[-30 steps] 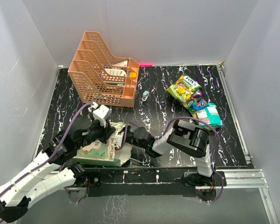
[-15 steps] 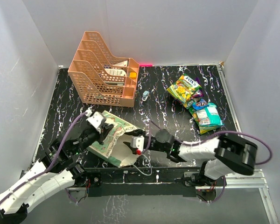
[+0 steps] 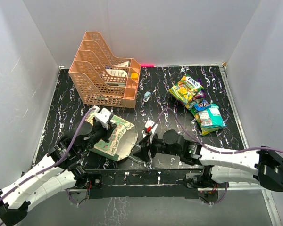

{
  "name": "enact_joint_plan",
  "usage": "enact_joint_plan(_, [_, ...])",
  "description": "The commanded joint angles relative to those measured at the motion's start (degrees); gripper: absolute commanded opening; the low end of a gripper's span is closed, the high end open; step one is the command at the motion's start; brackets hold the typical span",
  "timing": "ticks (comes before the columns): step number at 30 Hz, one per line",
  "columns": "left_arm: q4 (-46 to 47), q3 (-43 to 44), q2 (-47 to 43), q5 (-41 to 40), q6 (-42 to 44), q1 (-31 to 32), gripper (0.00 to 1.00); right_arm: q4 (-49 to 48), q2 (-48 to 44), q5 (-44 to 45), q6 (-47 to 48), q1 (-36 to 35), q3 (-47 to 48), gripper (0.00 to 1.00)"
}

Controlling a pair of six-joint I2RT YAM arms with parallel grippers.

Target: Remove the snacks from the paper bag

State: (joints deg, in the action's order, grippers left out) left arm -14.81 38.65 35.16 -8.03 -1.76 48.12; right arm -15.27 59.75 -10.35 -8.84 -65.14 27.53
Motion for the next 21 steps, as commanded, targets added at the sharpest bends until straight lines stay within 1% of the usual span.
enact_joint_plan(1, [1.5,-0.2,-2.7,-2.8,-0.7,0.1,0.00,22.7,-2.0,23.2,-26.9,0.2,7.0,0.70])
enact_joint_plan(2, [1.5,-0.5,-3.3,-2.8,-0.9,0.1,0.00,24.0,-2.1,25.9,-30.9,0.5,6.5,0.72])
enact_joint_plan(3, [1.5,-0.8,-3.9,-2.3,-1.0,0.1,0.00,23.2,-2.4,26.8,-34.2,1.1,5.6,0.75])
enact_joint_plan(4, [1.3,-0.7,-4.5,-2.0,-1.1,0.1,0.00,19.8,-2.4,25.9,-36.7,2.1,3.6,0.76])
enact_joint_plan(7, [0.2,0.6,-4.7,-1.3,-1.5,0.1,0.00,3.3,0.0,16.7,-42.5,7.4,-2.6,0.75])
enact_joint_plan(8, [-0.1,1.1,-4.6,-1.4,-1.6,0.1,0.00,-0.2,2.0,14.3,-44.1,9.9,-3.4,0.75])
enact_joint_plan(10, [-1.4,2.7,-3.9,-1.0,-1.7,0.1,0.00,-8.6,7.3,7.9,-44.3,14.0,-3.7,0.73])
enact_joint_plan(11, [-2.1,3.4,-3.6,-0.7,-1.6,0.1,0.00,-10.6,10.3,5.9,-43.0,14.6,-2.8,0.71])
enact_joint_plan(15, [-3.0,4.9,-2.4,0.9,-1.0,0.1,0.00,-15.5,21.8,-0.3,-42.3,15.0,2.6,0.70])
enact_joint_plan(18, [-3.1,5.9,-1.7,1.7,-0.3,0.1,0.00,-18.2,28.2,-1.8,-44.7,15.1,4.2,0.67])
enact_joint_plan(21, [-3.5,7.1,-1.3,2.3,0.0,0.1,0.00,-24.4,34.2,-4.2,-49.0,15.0,4.2,0.64])
